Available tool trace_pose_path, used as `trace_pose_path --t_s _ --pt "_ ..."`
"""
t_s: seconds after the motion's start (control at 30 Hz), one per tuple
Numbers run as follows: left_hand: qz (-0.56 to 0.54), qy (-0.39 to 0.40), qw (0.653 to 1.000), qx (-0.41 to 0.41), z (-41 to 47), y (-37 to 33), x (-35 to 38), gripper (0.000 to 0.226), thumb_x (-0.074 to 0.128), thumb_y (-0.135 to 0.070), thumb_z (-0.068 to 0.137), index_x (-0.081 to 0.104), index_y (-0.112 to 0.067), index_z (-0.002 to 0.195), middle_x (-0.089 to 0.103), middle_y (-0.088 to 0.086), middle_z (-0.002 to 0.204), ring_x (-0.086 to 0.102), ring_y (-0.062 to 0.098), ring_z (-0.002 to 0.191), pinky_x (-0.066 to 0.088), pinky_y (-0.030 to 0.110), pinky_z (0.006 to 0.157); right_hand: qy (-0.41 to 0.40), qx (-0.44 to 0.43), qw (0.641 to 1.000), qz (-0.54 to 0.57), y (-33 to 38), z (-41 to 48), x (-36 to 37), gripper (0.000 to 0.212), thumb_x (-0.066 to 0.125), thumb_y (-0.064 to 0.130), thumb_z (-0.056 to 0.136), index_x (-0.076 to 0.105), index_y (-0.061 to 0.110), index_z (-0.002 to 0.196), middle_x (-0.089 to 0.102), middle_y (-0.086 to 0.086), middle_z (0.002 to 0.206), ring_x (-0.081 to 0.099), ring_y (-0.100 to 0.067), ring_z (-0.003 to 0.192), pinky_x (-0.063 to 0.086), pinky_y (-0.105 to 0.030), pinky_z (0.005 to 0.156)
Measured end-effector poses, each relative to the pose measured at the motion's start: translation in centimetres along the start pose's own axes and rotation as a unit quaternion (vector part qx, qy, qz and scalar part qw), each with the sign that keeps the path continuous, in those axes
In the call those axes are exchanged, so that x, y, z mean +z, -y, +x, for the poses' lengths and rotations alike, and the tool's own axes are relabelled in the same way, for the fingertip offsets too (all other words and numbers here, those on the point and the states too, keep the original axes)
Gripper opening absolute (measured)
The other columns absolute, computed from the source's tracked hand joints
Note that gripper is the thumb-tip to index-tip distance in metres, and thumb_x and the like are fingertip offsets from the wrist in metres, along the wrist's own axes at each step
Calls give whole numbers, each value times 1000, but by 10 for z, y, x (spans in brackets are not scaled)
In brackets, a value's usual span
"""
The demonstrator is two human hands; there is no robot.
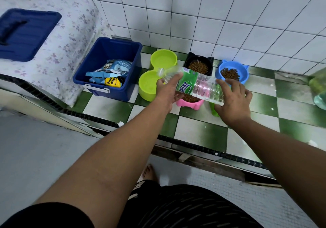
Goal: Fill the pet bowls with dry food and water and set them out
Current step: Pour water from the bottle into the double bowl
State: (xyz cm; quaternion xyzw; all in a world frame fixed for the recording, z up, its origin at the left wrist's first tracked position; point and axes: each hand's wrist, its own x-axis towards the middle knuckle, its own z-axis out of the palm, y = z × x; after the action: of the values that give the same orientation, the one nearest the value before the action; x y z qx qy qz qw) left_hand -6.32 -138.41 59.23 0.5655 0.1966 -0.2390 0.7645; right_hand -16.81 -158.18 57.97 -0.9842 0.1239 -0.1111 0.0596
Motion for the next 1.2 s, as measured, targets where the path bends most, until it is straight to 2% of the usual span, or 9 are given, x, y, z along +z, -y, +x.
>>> trace_pose_path --t_s 0.13,0.23,0.33,0.47,0.63,0.8,0.97,1.07,1.2 --pt "3 25 997 74 -8 -12 9 66 85 -29 83 37 -27 129 58 15 128 70 37 109 62 51 87 -28 22 997 65 6 0 -1 83 78 28 69 36 29 141 42 -5 139 40 -30 128 35 -50 101" --pt "-7 75 985 157 -19 -26 27 70 85 -19 83 34 -28 130 54 7 126 66 37 114 60 59 87 -54 66 987 138 12 3 -5 85 81 30 66 37 26 138 44 -7 134 43 -31 124 42 -49 96" --pt "28 126 963 236 -32 -33 54 76 87 -11 80 34 -29 133 54 9 126 65 37 117 59 58 90 -85 95 968 217 7 1 -10 88 83 26 64 37 18 138 43 -9 133 43 -30 124 46 -46 96" --pt "114 190 931 291 -44 -30 94 90 92 -18 68 37 -36 136 55 14 131 67 30 114 60 53 91 -95 126 942 297 -14 -9 -20 90 86 22 64 34 14 138 43 -8 133 45 -25 123 43 -35 100" --pt "189 237 903 304 -55 -14 147 98 95 -14 67 34 -32 141 54 5 130 68 20 109 62 41 88 -102 189 920 329 -55 -22 -28 97 83 31 62 28 18 140 45 -3 136 54 -25 120 49 -47 100" --pt "242 269 885 293 -61 15 207 90 98 -35 53 53 -27 130 65 0 124 68 16 109 58 47 97 -129 228 908 327 -100 -39 -40 99 86 35 61 33 16 142 45 -6 134 54 -25 120 48 -46 99" --pt "318 304 847 298 -79 47 268 95 98 -44 54 52 -26 134 66 -10 121 66 4 107 55 32 98 -160 278 901 291 -149 -60 -39 100 86 27 72 25 7 149 34 -11 145 42 -25 132 35 -30 107" --pt "352 310 835 287 -90 64 302 82 98 -47 55 56 -25 122 69 -15 108 66 -5 94 55 20 85 -171 303 889 297 -179 -71 -37 98 83 23 77 21 3 151 30 -16 148 33 -26 136 27 -26 110" --pt "397 331 810 276 -92 86 342 72 98 -44 55 59 -26 112 71 -13 104 69 4 94 59 32 88 -162 337 877 302 -217 -85 -38 95 78 24 83 17 4 153 29 -18 151 30 -25 140 22 -21 106"
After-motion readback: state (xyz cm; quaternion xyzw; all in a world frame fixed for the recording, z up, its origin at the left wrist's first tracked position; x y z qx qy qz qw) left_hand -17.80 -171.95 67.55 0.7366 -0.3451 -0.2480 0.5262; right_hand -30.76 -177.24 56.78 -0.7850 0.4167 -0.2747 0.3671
